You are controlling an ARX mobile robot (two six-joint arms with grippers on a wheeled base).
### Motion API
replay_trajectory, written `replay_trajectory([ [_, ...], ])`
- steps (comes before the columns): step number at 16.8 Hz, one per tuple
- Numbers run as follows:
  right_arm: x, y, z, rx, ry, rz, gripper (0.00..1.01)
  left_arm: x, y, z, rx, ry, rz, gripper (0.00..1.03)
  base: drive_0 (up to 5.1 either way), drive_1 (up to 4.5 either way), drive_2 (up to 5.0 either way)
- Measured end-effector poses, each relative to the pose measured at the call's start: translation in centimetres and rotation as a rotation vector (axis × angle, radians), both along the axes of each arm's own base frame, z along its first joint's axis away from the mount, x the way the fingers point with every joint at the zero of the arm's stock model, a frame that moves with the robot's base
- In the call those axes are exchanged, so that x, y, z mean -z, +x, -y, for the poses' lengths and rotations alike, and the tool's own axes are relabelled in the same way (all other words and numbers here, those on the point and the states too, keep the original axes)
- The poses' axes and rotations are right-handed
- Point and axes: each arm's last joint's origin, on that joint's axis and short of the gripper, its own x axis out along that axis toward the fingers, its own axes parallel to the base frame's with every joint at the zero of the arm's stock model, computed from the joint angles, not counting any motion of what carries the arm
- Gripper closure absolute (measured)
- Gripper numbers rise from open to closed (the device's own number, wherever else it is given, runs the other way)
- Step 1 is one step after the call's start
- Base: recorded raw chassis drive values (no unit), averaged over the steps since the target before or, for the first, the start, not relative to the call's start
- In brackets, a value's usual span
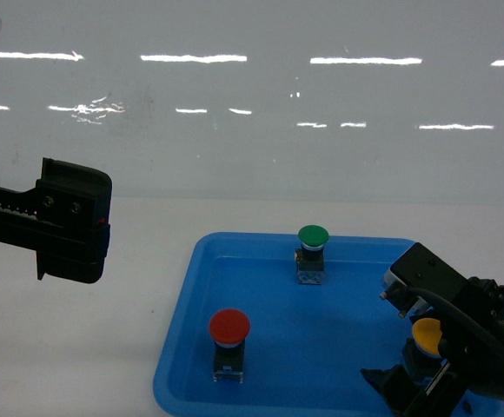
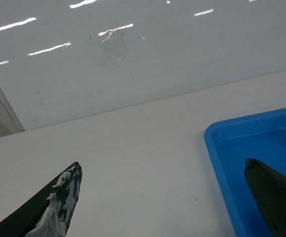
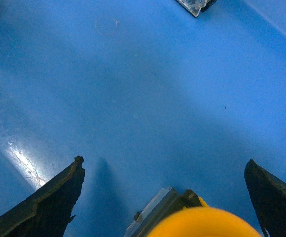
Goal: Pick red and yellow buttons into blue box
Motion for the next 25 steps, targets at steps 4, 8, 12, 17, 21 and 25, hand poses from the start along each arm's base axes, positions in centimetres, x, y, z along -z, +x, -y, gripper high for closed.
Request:
replay_trajectory([
  [4, 0.3, 0.2, 0.2, 0.004, -0.003, -0.005, 0.36, 0.0, 0.0, 0.0, 0.000, 0.000, 0.000, 0.05, 0.0, 0.00, 0.0],
  [8, 0.2, 0.3, -0.1, -0.003, 0.002, 0.023, 0.71, 0.0, 0.0, 0.0, 0.000, 0.000, 0.000, 0.05, 0.0, 0.00, 0.0],
  [12, -0.3, -0.7, 0.6, 0.039, 0.022, 0.040, 0.71, 0.0, 0.0, 0.0, 0.000, 0.000, 0.000, 0.05, 0.0, 0.00, 0.0],
  [17, -6.3, -2.9, 4.5, 0.215, 0.156, 0.205, 0.72, 0.0, 0.0, 0.0, 0.000, 0.000, 0.000, 0.05, 0.0, 0.00, 0.0],
  [21, -10.5, -6.8, 7.3, 0.409, 0.274, 0.341, 0.72, 0.0, 0.0, 0.0, 0.000, 0.000, 0.000, 0.05, 0.0, 0.00, 0.0],
  [25, -12.2, -12.7, 7.5, 0.516, 0.347, 0.396, 0.72, 0.0, 0.0, 0.0, 0.000, 0.000, 0.000, 0.05, 0.0, 0.00, 0.0],
])
